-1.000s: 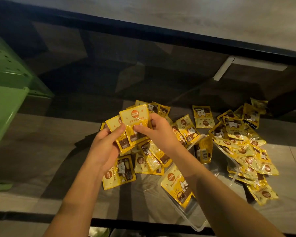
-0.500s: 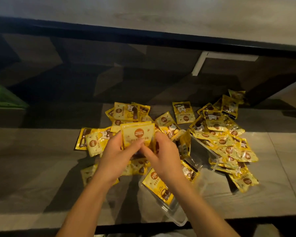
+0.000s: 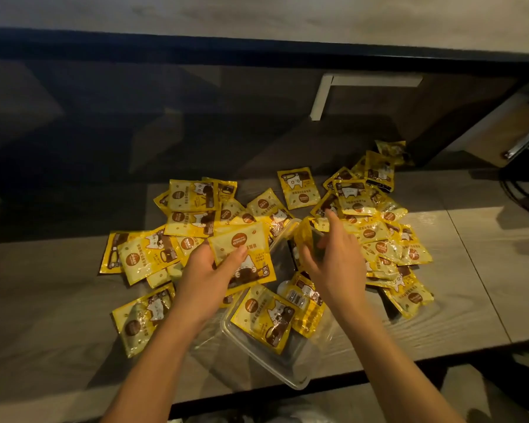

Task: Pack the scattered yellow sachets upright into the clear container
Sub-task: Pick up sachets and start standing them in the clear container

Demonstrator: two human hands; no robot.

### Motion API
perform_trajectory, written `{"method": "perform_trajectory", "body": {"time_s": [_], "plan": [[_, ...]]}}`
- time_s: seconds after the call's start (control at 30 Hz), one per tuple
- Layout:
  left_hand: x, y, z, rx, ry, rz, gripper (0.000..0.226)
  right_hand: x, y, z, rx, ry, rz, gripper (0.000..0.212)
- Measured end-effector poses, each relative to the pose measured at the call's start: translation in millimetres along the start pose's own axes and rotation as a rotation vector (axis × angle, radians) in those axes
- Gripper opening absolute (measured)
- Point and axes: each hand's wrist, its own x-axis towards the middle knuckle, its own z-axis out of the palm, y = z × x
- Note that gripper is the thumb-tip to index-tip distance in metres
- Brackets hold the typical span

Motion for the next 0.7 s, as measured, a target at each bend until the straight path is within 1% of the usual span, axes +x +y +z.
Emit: {"method": "perform_trajectory", "body": {"time_s": [0.1,0.17,0.23,0.3,0.37,0.4,0.43,0.5,0.53,0.57,0.63,0.67,0.7], "plan": [[1,-1,0,-0.002,-0.019,0.001,0.011,10,3,-3,0.03,-0.096,-0.126,0.069],[1,-2,1,-0.002,-0.048,0.003,0.008,15,10,-8,0.178,-0.163,-0.151,0.067],[1,-4,0,-0.002,-0.08,0.012,0.009,17,11,-18,0.49,-0.232,-0.038,0.053],[1,-3,-2,-0.001,-0.107,0.033,0.012,17,7,-26,0.775,-0.291,0.132,0.029],[1,-2,-4,-0.005,-0.157,0.072,0.015,19,3,-36,0.913,-0.373,0.214,0.011],[1,-1,-4,-0.009,-0.186,0.084,0.016,21,3,-41,0.966,-0.439,0.216,0.011],[2,0,-5,-0.022,-0.215,0.085,0.017,24,3,-45,1.014,-0.522,0.218,0.02],[4,1,-6,-0.056,-0.259,0.067,0.02,30,3,-54,1.04,-0.657,0.248,0.034],[4,2,-7,-0.065,-0.272,0.062,0.02,32,3,-57,1.02,-0.676,0.265,0.036],[4,3,-8,-0.066,-0.281,0.065,0.019,34,1,-59,0.984,-0.655,0.275,0.032],[4,4,-9,-0.058,-0.291,0.083,0.016,38,-4,-60,0.91,-0.541,0.283,0.014],[4,5,-8,-0.05,-0.297,0.089,0.018,40,-6,-60,0.877,-0.495,0.273,0.011],[4,6,-8,-0.036,-0.318,0.094,0.019,41,-7,-60,0.834,-0.467,0.25,0.012]]}}
